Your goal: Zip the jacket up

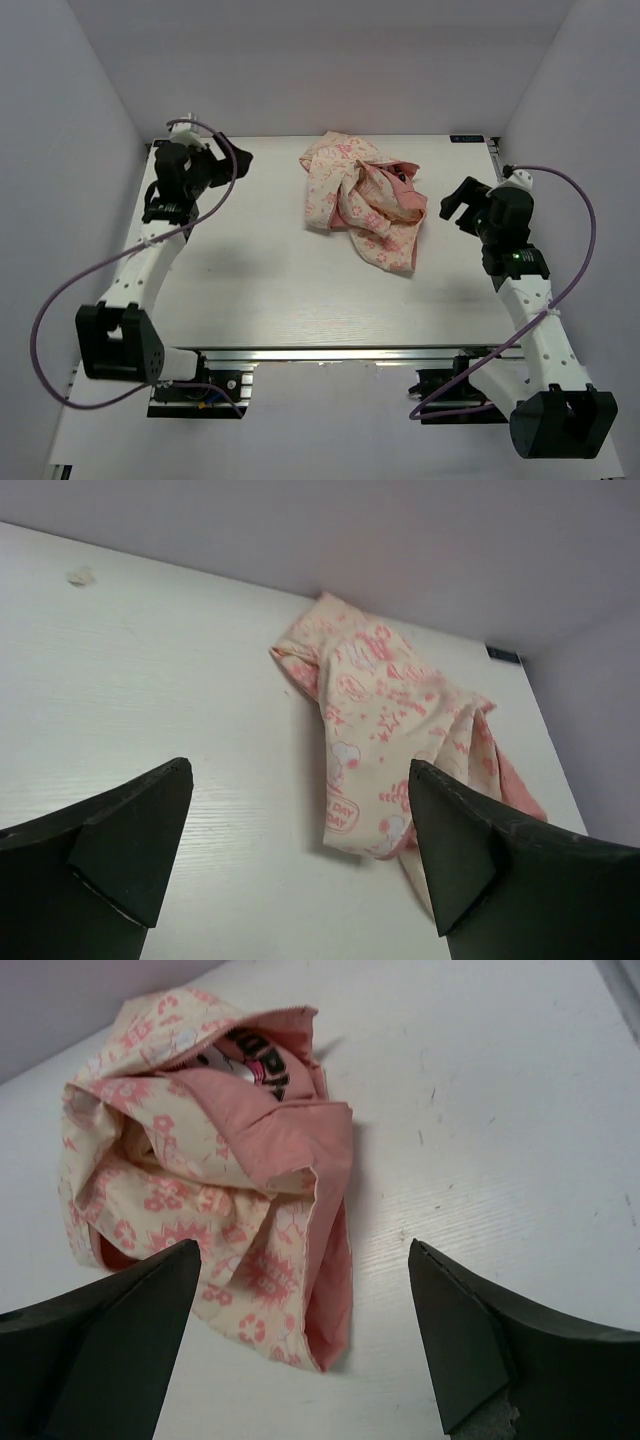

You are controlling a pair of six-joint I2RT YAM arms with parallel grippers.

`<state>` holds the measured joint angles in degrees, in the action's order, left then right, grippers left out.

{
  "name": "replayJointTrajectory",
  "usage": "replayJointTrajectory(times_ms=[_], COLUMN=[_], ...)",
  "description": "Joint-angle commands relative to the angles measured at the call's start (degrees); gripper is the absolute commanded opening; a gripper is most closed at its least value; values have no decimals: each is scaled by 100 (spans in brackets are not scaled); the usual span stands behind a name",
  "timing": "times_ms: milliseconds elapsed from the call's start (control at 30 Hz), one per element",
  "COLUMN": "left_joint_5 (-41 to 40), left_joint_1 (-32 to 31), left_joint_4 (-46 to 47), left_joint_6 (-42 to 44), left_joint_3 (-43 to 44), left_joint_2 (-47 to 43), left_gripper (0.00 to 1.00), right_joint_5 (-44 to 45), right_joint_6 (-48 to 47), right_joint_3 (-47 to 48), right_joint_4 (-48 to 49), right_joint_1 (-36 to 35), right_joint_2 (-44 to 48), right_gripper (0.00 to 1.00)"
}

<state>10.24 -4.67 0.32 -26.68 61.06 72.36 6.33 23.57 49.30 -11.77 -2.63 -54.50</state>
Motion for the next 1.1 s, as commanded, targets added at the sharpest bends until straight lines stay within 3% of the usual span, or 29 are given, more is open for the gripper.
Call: replayJointTrajectory(times_ms=[0, 67, 233, 400, 600, 667, 700, 733, 800, 833, 1067], left_joint_5=[1409, 1550, 857, 865, 892, 866, 822, 761, 786, 813, 665], left_joint_1=[-191, -472, -1649, -1888, -2064, -2091, -2100, -2100, -2100, -2100, -2213], left_joint_4=[-181, -347, -1673, -2158, -2519, -2458, -2423, -2422, -2344, -2039, -1314], left_joint_6=[312, 853, 1946, 1850, 1859, 1842, 1807, 1737, 1605, 1500, 595], left_joint_3=[792, 1501, 3375, 4833, 5487, 5242, 5102, 4961, 4295, 3926, -123], left_joint_2=[646, 1390, 3106, 4783, 5771, 5842, 5825, 5799, 5527, 5352, 2690], left_gripper=[98, 98, 98, 98, 98, 96, 88, 52, 13, 0, 0], right_joint_5=[-561, -554, -1351, -1722, -1583, -1538, -1547, -1538, -1189, -1091, -922], right_joint_6=[95, 235, 341, 525, 657, 631, 605, 492, 385, 272, 148], right_joint_3=[255, 229, 465, 791, 1204, 1449, 1573, 1696, 2055, 2144, 1611], right_joint_4=[-396, -387, -449, -230, 96, 157, 157, 62, -123, -306, -282], right_joint_1=[26, 26, 26, 17, -140, -228, -342, -404, -571, -711, -1072], right_joint_2=[-95, -201, -1165, -2134, -3285, -3742, -3883, -4154, -4393, -4559, -4122], right_gripper=[89, 89, 89, 89, 89, 89, 89, 89, 89, 89, 89])
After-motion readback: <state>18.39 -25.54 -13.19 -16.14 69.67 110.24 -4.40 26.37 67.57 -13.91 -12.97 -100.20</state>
